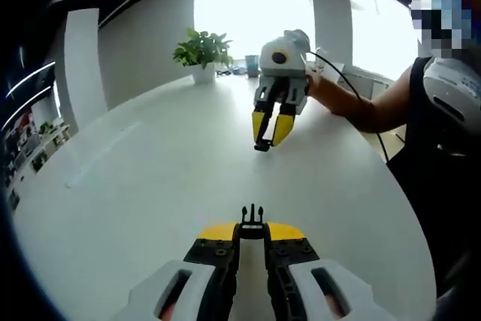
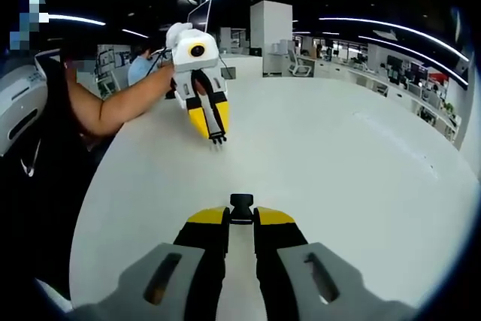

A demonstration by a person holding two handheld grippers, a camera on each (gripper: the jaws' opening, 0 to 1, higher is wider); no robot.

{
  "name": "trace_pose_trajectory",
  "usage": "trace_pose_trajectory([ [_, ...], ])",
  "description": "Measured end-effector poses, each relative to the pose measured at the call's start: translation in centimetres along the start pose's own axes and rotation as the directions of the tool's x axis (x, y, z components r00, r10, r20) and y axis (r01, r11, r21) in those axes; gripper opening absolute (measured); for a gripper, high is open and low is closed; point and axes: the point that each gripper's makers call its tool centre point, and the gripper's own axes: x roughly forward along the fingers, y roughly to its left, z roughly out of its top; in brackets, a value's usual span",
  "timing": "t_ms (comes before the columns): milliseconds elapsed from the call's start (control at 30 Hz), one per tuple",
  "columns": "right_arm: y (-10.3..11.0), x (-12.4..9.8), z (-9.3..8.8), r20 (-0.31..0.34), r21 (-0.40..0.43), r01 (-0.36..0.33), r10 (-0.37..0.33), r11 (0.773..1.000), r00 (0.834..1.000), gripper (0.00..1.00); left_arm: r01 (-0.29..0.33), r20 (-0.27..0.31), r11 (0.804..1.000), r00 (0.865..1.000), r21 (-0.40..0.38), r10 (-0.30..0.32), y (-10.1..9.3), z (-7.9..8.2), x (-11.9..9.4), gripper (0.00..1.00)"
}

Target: Snap the two parts of the plastic buckle together until the buckle closes and remains connected.

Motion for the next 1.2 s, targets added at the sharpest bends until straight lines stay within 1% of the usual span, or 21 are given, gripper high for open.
trace_pose_trajectory([
  [367, 0.15, -0.01, -0.14, -0.006, -0.001, -0.008, 0.008, 1.0, 1.0, 0.13, 0.01, -0.013, 1.0, 1.0, -0.003, -0.01, -0.22, -0.21, 0.12, 0.11],
  [1200, 0.47, 0.35, -0.5, -0.023, -0.001, -0.026, 0.026, 1.0, 0.999, 0.13, 0.021, -0.022, 1.0, 1.0, -0.002, -0.021, -0.53, -0.42, 0.15, 0.11],
])
